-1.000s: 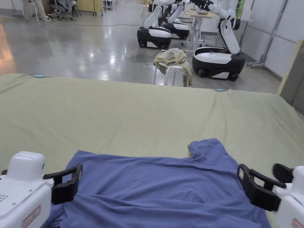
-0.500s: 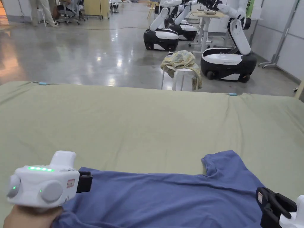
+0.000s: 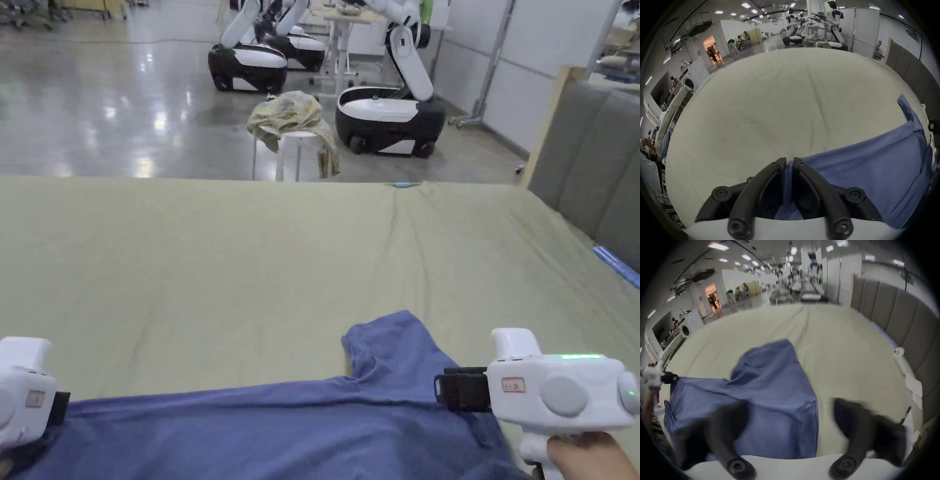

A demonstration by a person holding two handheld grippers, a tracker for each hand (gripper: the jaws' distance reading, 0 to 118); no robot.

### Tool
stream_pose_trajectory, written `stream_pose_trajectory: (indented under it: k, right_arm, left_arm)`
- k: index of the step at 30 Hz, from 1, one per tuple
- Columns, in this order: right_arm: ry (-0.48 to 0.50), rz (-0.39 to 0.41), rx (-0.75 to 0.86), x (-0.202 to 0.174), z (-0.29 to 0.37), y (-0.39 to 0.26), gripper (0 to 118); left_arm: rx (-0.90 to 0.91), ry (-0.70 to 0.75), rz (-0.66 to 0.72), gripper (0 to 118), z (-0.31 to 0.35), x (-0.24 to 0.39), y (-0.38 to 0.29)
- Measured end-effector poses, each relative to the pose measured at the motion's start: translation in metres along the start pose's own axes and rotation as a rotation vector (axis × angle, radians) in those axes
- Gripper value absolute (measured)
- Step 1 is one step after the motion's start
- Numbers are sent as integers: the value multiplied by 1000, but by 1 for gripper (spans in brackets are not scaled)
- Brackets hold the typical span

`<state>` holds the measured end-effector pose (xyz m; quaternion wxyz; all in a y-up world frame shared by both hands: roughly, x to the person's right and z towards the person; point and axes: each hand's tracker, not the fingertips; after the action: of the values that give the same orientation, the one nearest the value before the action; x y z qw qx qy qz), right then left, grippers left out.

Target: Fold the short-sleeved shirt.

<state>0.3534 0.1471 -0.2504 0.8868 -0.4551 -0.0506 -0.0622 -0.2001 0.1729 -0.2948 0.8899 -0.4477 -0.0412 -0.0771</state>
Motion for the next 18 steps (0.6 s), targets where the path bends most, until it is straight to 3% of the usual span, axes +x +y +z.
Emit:
stream_pose_trajectory:
  k: [3, 4, 5, 6, 7, 8, 10, 14, 18]
  right_arm:
    - [-87, 4, -2, 4, -30, 16, 98]
    - [-92, -14, -30, 2, -37, 17, 86]
    - [-79, -38, -70, 2, -44, 18, 52]
    - [-68, -47, -105, 1, -47, 18, 34]
    - [-65, -45, -109, 0, -47, 17, 27]
    - [-75, -44, -73, -10, -29, 13, 3]
    - [6, -91, -50, -12, -11, 16, 2]
    - [10, 25, 138, -21, 63, 15, 2]
    - [89, 52, 279, -23, 154, -6, 2]
  left_arm:
    - [42, -28, 18, 9, 10, -9, 3]
    - [45, -33, 20, 9, 14, -10, 5]
    - [45, -35, 18, 9, 16, -10, 6]
    - [48, -36, 17, 9, 18, -10, 6]
    - [49, -37, 18, 9, 13, -13, 7]
    - [55, -31, 15, 9, 15, -15, 7]
    - [77, -29, 16, 9, 23, -19, 7]
    - [160, -42, 47, 9, 65, -30, -1]
    - [230, -74, 31, 9, 129, -42, -26]
